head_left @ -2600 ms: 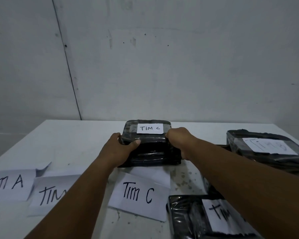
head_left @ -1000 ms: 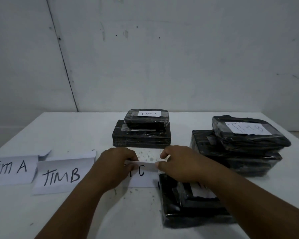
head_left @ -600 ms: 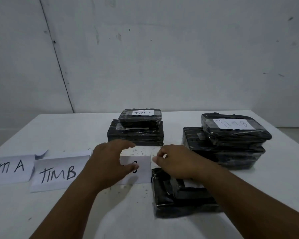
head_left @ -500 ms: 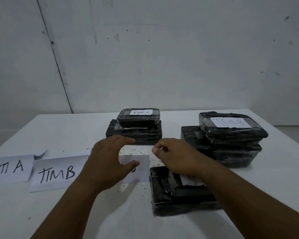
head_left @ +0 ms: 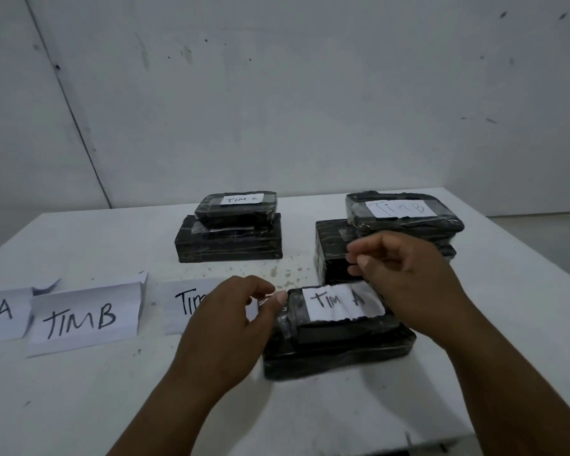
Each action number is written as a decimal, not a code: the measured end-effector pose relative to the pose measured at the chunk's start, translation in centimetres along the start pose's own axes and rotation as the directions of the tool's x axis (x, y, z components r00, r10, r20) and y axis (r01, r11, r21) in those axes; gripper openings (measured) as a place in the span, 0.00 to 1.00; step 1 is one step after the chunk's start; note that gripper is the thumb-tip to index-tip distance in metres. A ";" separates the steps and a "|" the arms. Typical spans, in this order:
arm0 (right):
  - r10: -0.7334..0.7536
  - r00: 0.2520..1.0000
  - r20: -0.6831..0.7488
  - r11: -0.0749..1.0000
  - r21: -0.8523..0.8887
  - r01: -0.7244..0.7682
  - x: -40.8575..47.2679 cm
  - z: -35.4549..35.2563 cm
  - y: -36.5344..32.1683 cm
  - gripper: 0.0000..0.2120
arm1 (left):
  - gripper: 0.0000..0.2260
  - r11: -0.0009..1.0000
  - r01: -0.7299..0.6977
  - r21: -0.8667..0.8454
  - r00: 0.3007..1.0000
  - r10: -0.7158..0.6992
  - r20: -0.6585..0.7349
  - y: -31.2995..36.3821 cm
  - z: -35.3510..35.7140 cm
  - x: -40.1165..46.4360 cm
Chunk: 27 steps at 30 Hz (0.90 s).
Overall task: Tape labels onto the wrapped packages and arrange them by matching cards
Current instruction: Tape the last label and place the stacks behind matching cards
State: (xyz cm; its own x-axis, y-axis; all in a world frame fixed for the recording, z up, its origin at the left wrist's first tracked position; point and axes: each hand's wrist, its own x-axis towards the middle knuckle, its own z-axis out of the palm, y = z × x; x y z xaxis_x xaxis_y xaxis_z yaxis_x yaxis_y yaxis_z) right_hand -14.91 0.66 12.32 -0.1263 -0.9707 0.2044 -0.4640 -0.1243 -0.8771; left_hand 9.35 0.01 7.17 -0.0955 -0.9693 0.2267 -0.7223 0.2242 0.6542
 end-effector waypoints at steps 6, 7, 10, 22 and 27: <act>0.083 0.990 -0.112 0.996 -0.022 -0.086 -2.1 -1.0 2.6 0.07 | 0.22 0.996 0.085 0.026 0.996 -0.086 0.030 1.7 1.3 -1.2; 0.090 0.987 -0.130 0.995 -0.020 -0.093 -2.4 -1.0 2.8 0.07 | 0.22 0.995 0.094 0.019 0.995 -0.095 0.028 1.8 1.5 -1.3; 0.094 0.978 -0.188 0.995 -0.004 -0.097 -2.6 -1.1 3.0 0.05 | 0.21 0.995 0.096 0.000 0.995 -0.096 -0.011 2.7 2.0 -1.4; 0.176 0.850 -0.496 0.981 0.019 -0.193 2.7 -3.5 2.1 0.17 | 0.25 0.995 -0.006 -0.101 0.999 0.009 0.035 9.9 2.3 5.8; 0.314 0.813 -0.490 0.945 0.077 -0.318 4.9 -4.1 2.7 0.24 | 0.33 0.962 0.154 -0.225 0.960 -0.092 0.263 10.9 3.9 9.0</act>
State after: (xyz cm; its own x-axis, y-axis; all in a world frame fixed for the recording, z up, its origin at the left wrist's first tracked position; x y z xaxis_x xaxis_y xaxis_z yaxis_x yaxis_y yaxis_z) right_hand -20.39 -3.60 12.76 -0.6777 -0.7279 0.1038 -0.3304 0.1753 -0.9274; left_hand -1.99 -6.65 13.52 -0.2055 -0.9781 -0.0323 -0.5556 0.0895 0.8266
